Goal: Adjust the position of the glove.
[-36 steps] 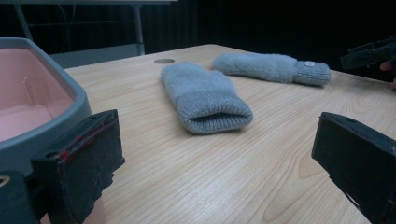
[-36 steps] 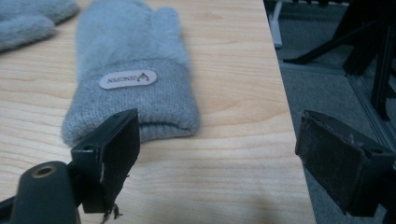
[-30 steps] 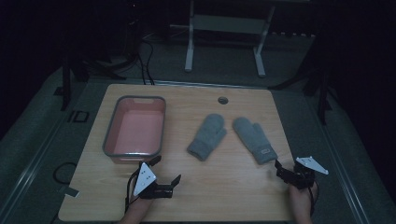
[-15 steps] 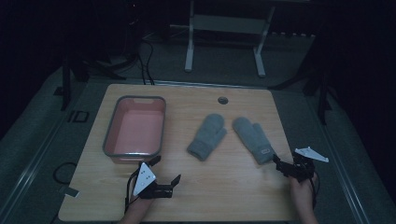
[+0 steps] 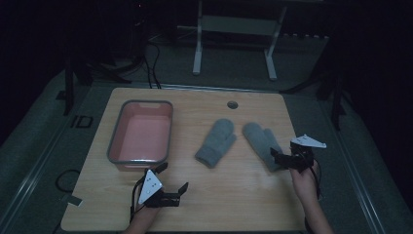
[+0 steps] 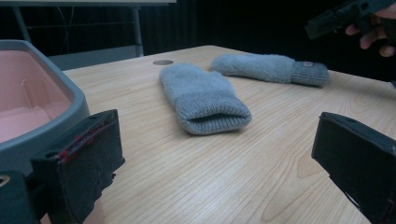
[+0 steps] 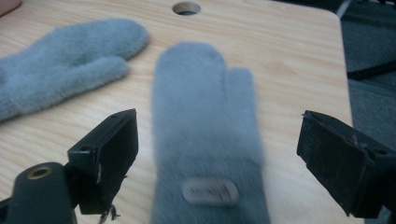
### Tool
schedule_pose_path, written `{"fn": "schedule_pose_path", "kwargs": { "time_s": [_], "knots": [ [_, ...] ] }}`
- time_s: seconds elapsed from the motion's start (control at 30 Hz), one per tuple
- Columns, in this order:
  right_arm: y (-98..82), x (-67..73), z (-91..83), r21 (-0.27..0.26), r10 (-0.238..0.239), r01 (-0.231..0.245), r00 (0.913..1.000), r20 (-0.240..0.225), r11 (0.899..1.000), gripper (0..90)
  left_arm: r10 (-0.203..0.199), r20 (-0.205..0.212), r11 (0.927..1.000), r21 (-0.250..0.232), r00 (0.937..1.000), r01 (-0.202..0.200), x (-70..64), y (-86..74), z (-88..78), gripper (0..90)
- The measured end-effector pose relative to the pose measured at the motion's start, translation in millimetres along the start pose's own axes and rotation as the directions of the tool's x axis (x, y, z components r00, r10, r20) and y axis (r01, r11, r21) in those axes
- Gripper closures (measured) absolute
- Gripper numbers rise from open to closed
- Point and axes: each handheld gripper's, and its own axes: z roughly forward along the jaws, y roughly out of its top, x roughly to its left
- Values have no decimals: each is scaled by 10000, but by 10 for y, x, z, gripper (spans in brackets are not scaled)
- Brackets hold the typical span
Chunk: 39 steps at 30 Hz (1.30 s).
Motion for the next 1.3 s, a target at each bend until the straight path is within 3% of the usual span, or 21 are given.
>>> {"fn": "schedule_pose_path", "kwargs": {
  "time_s": [0.3,0.43,0.53,0.6,0.8,1.07,1.3],
  "knots": [
    [305,252,227,153,-501,508,9977,-449,9986,133,-1,6,10000,-1,10000,1,1,0,0,22],
    [409,364,363,138,-702,716,9941,-830,9973,133,-13,11,10000,-4,10000,13,2,0,0,22],
    [481,427,484,236,-683,727,9860,-1522,9971,134,-12,12,10000,-6,10000,12,2,0,0,22],
    [525,493,582,479,-880,967,9833,-1591,9942,133,-15,19,10000,-4,10000,15,3,0,0,22],
    [617,647,902,751,-1167,1418,9555,-2711,9870,165,-18,50,10000,-14,10000,18,5,0,-1,22],
    [697,929,1236,766,-1922,2333,9151,-3544,9694,229,-6,84,10000,-26,10000,6,4,-1,-2,22],
    [738,1056,1462,904,-2115,2640,9001,-3810,9603,306,-15,97,10000,-25,10000,15,4,-1,-2,22]
  ]
}}
